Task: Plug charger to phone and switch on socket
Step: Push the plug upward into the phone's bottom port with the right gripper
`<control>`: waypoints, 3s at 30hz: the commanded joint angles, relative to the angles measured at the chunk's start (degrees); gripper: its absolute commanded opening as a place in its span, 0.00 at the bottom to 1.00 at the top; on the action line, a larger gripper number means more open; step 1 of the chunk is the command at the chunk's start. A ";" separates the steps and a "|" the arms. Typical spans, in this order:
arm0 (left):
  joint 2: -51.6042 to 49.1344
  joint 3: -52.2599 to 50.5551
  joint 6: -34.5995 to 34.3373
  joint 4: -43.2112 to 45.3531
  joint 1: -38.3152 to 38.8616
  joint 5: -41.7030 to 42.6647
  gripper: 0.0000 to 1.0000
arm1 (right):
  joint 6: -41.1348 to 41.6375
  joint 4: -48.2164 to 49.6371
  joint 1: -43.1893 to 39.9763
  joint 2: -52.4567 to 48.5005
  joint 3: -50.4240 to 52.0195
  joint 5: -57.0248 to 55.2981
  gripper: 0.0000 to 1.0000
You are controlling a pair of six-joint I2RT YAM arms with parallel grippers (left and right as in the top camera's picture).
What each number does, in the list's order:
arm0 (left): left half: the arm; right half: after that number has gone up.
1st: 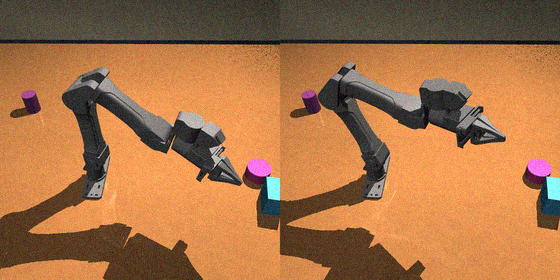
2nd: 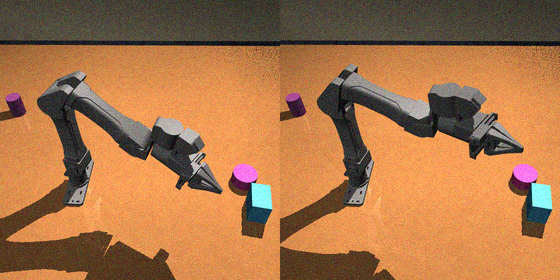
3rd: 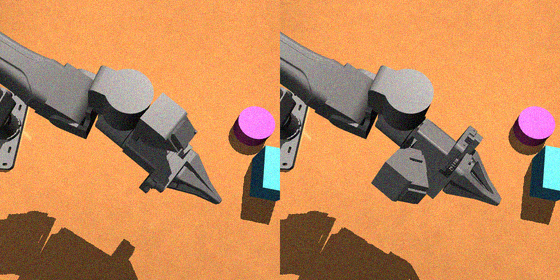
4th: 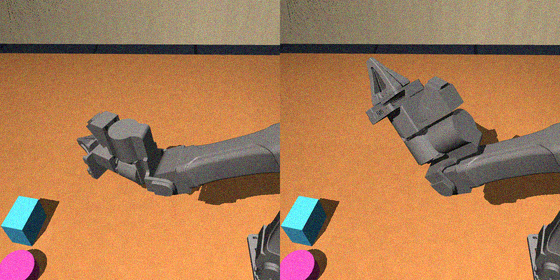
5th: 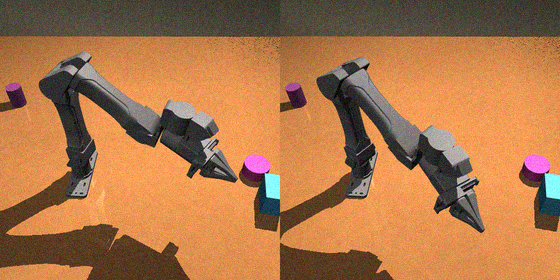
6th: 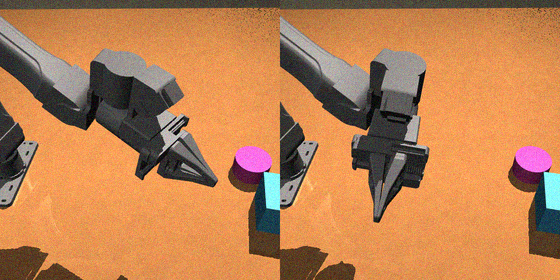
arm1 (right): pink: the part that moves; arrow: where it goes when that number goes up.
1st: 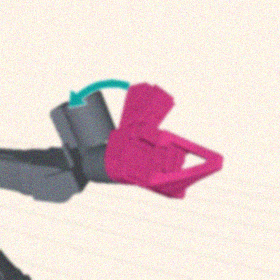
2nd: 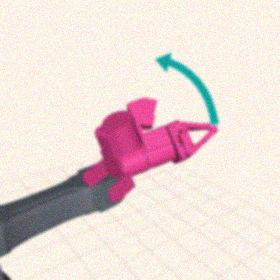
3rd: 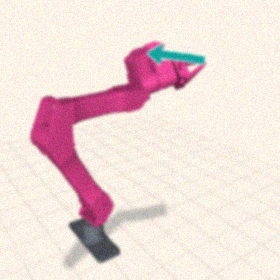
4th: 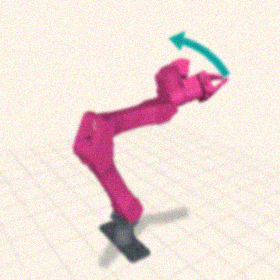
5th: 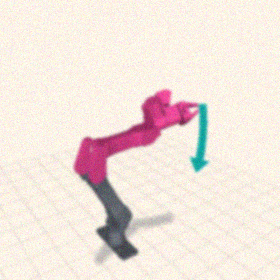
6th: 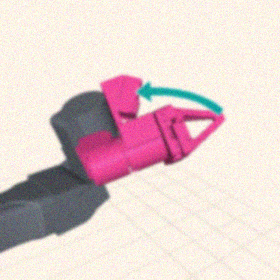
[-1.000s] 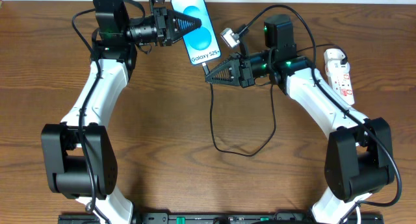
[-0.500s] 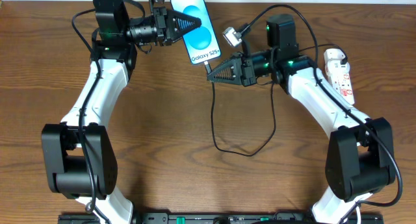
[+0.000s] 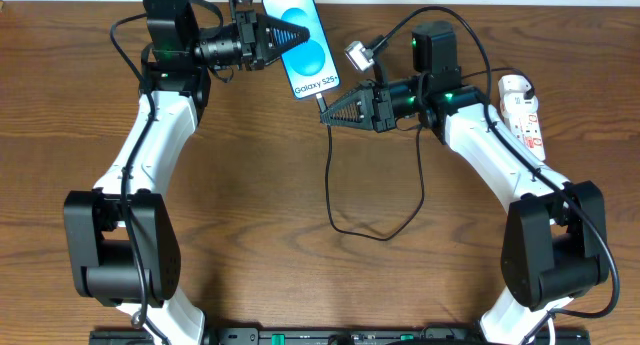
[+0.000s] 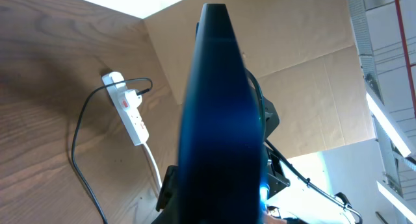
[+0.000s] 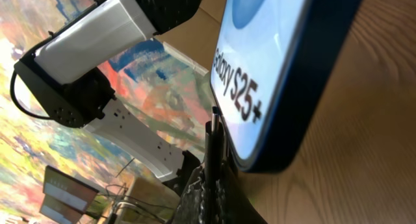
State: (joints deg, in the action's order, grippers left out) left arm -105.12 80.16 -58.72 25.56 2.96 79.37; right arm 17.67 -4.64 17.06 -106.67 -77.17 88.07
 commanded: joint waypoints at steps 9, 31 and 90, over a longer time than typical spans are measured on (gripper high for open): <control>0.63 0.52 -0.09 0.57 0.02 0.76 0.08 | 0.50 -0.96 -0.17 -0.11 0.15 1.03 0.01; 0.63 0.52 -0.09 0.46 0.02 0.79 0.07 | 0.11 -1.60 0.09 -0.17 0.15 0.33 0.01; 0.63 0.52 0.15 0.48 -0.04 0.74 0.07 | 2.40 -1.75 0.00 -0.17 0.74 1.44 0.01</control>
State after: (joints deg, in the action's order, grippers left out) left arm -105.12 80.14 -58.70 25.54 2.96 79.37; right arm 21.43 -6.61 17.06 -106.67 -77.01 87.92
